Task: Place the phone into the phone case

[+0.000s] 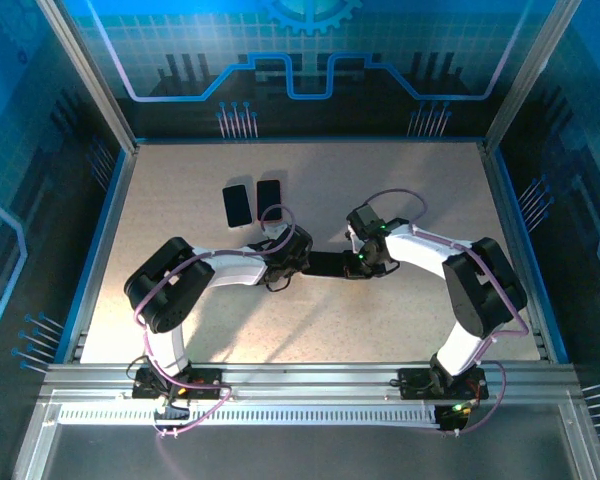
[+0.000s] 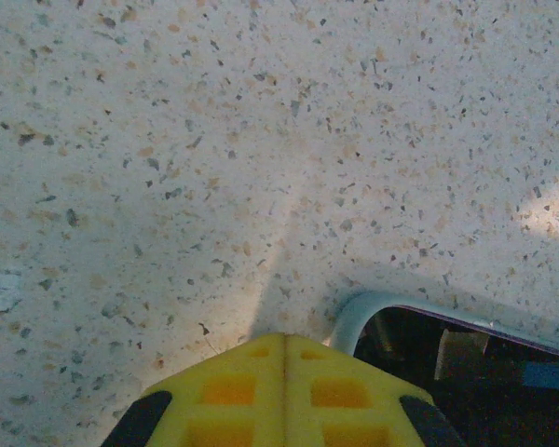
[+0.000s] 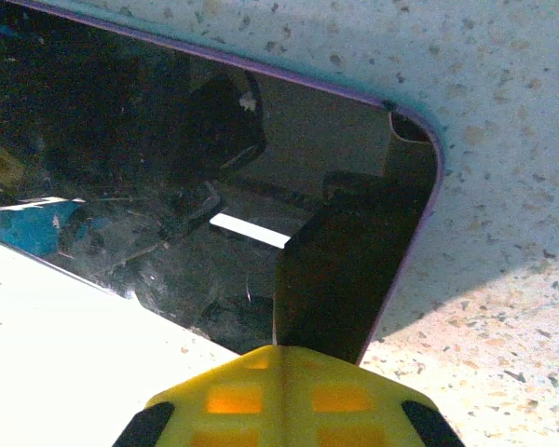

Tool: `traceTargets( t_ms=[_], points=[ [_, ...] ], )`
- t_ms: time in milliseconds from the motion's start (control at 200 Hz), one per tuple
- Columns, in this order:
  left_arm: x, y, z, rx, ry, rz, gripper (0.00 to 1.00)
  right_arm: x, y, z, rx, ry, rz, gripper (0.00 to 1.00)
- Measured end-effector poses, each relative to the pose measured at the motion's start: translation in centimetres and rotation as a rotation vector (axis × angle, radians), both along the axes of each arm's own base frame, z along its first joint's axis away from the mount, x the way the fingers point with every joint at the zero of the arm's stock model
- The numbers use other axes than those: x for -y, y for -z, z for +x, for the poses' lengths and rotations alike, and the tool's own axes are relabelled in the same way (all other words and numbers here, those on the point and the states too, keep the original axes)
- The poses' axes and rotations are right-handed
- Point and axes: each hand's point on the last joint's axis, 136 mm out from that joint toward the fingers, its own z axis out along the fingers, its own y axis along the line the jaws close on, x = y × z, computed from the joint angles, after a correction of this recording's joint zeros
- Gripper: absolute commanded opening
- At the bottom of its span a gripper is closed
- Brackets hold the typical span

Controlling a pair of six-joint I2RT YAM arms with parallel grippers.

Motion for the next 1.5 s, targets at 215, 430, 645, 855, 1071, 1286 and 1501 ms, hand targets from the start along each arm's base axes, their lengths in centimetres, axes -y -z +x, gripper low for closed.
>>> traceTargets(
  t_ms=[215,430,645,855,1071,1286,1501],
  points=[
    [0.0,0.0,0.0,0.000,0.000,0.000,0.00,-0.1,0.2,0.0,-0.011,0.014,0.000,0.00],
    [0.0,0.0,0.0,0.000,0.001,0.000,0.00,-0.3,0.4,-0.1,-0.016,0.025,0.010,0.00],
    [0.0,0.0,-0.1,0.000,0.000,0.005,0.00,-0.3,0.0,-0.1,-0.001,0.027,0.021,0.00],
    [-0.1,0.0,-0.1,0.006,-0.002,0.014,0.00,-0.7,-1.4,0.2,0.036,0.009,0.052,0.00],
    [-0.1,0.0,-0.1,0.007,-0.002,0.015,0.00,-0.8,-4.2,1.2,0.073,-0.007,0.084,0.00],
    [-0.1,0.0,-0.1,0.005,-0.001,0.018,0.00,0.3,-4.8,2.3,0.098,0.008,0.087,0.00],
    [-0.1,0.0,-0.1,0.005,-0.001,0.019,0.00,0.8,-3.4,1.8,0.062,0.003,0.069,0.00]
  ],
)
